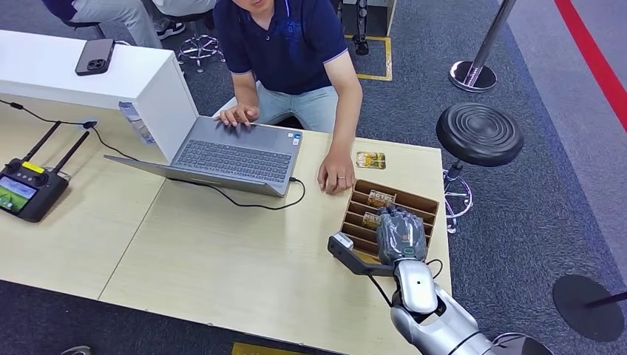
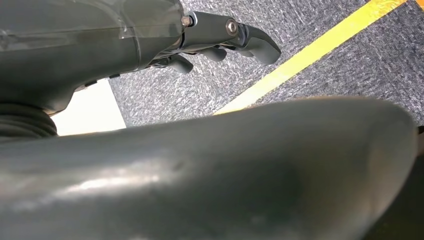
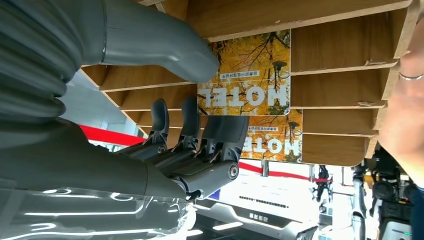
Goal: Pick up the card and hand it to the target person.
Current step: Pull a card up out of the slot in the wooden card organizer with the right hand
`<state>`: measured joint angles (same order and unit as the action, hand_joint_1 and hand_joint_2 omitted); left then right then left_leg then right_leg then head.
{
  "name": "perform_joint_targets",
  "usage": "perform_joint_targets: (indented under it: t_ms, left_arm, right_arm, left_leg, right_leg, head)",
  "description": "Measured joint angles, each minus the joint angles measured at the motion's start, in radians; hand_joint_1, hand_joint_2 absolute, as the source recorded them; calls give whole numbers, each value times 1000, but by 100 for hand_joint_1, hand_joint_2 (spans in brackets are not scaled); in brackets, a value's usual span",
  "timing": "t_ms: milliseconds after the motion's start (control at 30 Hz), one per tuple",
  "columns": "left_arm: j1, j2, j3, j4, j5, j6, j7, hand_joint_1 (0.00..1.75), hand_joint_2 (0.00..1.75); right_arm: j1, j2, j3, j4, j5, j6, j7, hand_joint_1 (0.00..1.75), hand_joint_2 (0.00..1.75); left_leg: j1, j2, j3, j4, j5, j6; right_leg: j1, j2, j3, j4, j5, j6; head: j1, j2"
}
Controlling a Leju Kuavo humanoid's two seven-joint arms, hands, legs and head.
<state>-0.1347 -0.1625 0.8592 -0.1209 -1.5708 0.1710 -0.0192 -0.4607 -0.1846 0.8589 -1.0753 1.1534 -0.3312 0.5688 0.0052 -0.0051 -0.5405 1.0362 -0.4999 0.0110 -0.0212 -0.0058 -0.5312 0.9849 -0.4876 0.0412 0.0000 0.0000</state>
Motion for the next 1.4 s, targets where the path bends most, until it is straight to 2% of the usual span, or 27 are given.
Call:
perform_joint_targets:
  t_ms: [133, 367, 600, 700, 967, 1067, 1100, 1200, 1400]
  left_arm:
    - [2, 1, 7, 1, 0, 3, -1, 0, 0]
    - [4, 1, 16, 2, 0, 5, -2, 0, 0]
    - [2, -1, 21, 3, 0, 6, -5, 0, 0]
    - [1, -3, 25, 3, 0, 6, -8, 0, 0]
    - [1, -9, 7, 1, 0, 33, -42, 0, 0]
    - [-1, -8, -2, 1, 0, 48, -47, 0, 131]
    - [-2, -8, -3, 1, 0, 52, -49, 0, 131]
    - [-3, -7, -1, 1, 0, 59, -57, 0, 0]
    - [-7, -8, -17, -1, 13, 87, -47, 0, 0]
  right_arm:
    - [2, 1, 5, -32, -1, 0, -2, 92, 175]
    - [2, 6, 16, -83, 2, 4, -9, 110, 175]
    - [0, 18, 25, -87, -2, -8, -19, 119, 175]
    - [-3, 19, 28, -92, -5, -9, -24, 130, 175]
    - [0, 16, 29, -110, -15, -12, -29, 147, 175]
    - [5, 13, 26, -115, -15, -19, -29, 167, 175]
    - [6, 12, 25, -117, -14, -23, -30, 172, 175]
    - [9, 12, 21, -123, -12, -31, -31, 175, 175]
    - [15, 15, 13, -126, -11, -41, -30, 175, 175]
  left_leg:
    - [0, 1, 0, 1, 0, 0]
    - [0, 1, -1, 1, 0, -1]
    - [0, 2, -1, 0, 0, -1]
    - [0, 2, -1, 1, 0, -1]
    - [0, 2, -2, 1, 0, -1]
    - [0, 2, -1, 1, 0, -1]
    - [0, 2, -1, 1, 0, -1]
    - [0, 1, -1, 0, 0, -1]
    - [0, 1, -2, 1, 1, -1]
  right_leg:
    - [0, 1, 0, 1, 0, 0]
    - [0, 2, -1, 1, 0, 0]
    - [0, 2, -1, 1, 0, 0]
    - [0, 2, -2, 1, 0, 0]
    - [0, 2, -2, 1, 1, 0]
    - [0, 2, -2, 1, 0, 0]
    - [0, 2, -1, 1, 0, 0]
    - [0, 1, -2, 1, 1, -1]
    - [0, 1, -2, 1, 1, 0]
  head:
    - [0, 0]
    - [0, 0]
    - [0, 0]
    - [0, 0]
    - [0, 0]
    - [0, 0]
    - [0, 0]
    - [0, 0]
    - [0, 0]
